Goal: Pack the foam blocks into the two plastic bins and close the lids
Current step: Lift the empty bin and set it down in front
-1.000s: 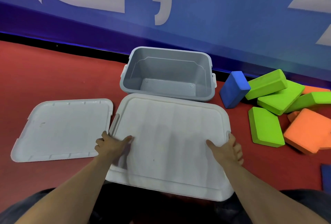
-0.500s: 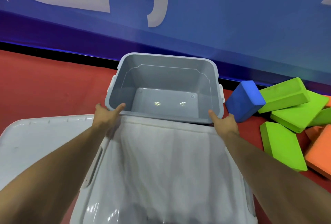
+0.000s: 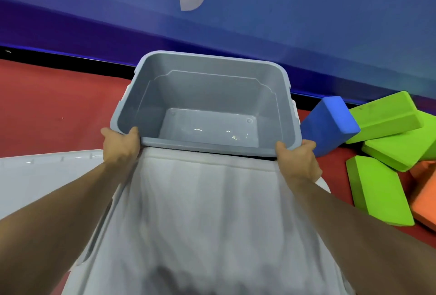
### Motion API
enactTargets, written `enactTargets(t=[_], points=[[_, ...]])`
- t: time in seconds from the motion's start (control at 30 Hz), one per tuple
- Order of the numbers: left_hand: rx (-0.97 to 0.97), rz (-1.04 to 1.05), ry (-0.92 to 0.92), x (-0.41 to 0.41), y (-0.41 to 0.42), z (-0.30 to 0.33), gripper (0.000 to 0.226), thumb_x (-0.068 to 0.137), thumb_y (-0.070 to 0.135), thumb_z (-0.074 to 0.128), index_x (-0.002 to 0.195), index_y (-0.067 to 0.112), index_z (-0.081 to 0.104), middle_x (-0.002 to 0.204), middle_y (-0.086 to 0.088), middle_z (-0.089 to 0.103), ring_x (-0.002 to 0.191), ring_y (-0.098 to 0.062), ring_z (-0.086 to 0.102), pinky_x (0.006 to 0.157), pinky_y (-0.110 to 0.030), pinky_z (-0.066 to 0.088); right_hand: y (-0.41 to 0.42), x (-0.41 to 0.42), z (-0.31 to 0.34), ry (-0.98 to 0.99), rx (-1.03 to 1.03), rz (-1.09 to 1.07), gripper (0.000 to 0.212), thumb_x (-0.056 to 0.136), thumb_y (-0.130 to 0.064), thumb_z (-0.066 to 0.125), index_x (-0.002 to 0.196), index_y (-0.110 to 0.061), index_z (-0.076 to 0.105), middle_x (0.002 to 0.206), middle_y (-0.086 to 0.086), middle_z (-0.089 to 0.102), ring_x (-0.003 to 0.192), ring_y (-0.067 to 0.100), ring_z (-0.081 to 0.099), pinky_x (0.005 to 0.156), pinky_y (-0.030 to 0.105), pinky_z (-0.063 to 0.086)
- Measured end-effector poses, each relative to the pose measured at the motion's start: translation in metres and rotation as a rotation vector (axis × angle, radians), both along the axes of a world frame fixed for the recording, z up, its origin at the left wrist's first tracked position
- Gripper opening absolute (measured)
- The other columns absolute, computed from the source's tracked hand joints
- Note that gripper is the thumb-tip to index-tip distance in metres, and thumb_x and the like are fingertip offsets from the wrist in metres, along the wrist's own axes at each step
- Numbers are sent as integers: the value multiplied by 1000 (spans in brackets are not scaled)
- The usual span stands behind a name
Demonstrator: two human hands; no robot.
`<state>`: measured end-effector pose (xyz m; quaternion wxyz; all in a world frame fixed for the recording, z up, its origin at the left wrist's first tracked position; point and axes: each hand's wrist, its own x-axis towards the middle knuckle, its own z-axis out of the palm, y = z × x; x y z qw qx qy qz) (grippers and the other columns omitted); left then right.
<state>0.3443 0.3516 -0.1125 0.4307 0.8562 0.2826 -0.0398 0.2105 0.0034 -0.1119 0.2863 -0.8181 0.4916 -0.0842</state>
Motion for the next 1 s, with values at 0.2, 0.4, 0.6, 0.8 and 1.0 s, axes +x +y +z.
enactTargets(t=[0.2, 0.4, 0.6, 0.8, 1.0], points=[[50, -11, -80, 18, 9, 31, 53, 87, 40, 53, 123, 2, 44, 118, -16, 60, 105, -39, 59, 97, -49, 50, 1, 10, 21, -315, 151, -47, 39, 90, -25, 64, 115, -4, 43, 82, -3, 55, 83, 28, 57, 71, 35, 43], [-87, 10, -187, 12, 32, 106, 50, 76, 42, 52, 114, 11, 42, 108, -9, 57, 97, -37, 66, 89, -51, 57, 27, -3, 77, -459, 227, -88, 38, 91, -21, 65, 117, -3, 44, 91, 0, 57, 84, 25, 57, 72, 31, 41], [-336, 44, -313, -43, 58, 167, 49, 71, 41, 55, 112, 19, 41, 103, -2, 55, 101, -32, 66, 89, -54, 58, 37, -45, 155, -749, 439, -54, 15, 91, -26, 74, 96, -17, 63, 92, 0, 72, 77, 17, 70, 59, 28, 58], [-800, 210, -339, -135, 20, 217, 79, 78, 36, 82, 136, 18, 30, 124, -8, 62, 103, -28, 68, 88, -46, 60, 84, -105, 210, -942, 569, -160, 19, 92, -18, 73, 107, -7, 70, 98, 3, 74, 81, 12, 70, 58, 11, 50], [-1347, -5, 57, -254, -62, 223, 99, 64, 49, 92, 147, 28, 41, 140, -3, 54, 120, -36, 59, 88, -54, 59, 149, -157, 227, -965, 776, -140, 20, 91, -28, 75, 105, -13, 72, 97, -2, 78, 85, 12, 74, 75, 29, 59]])
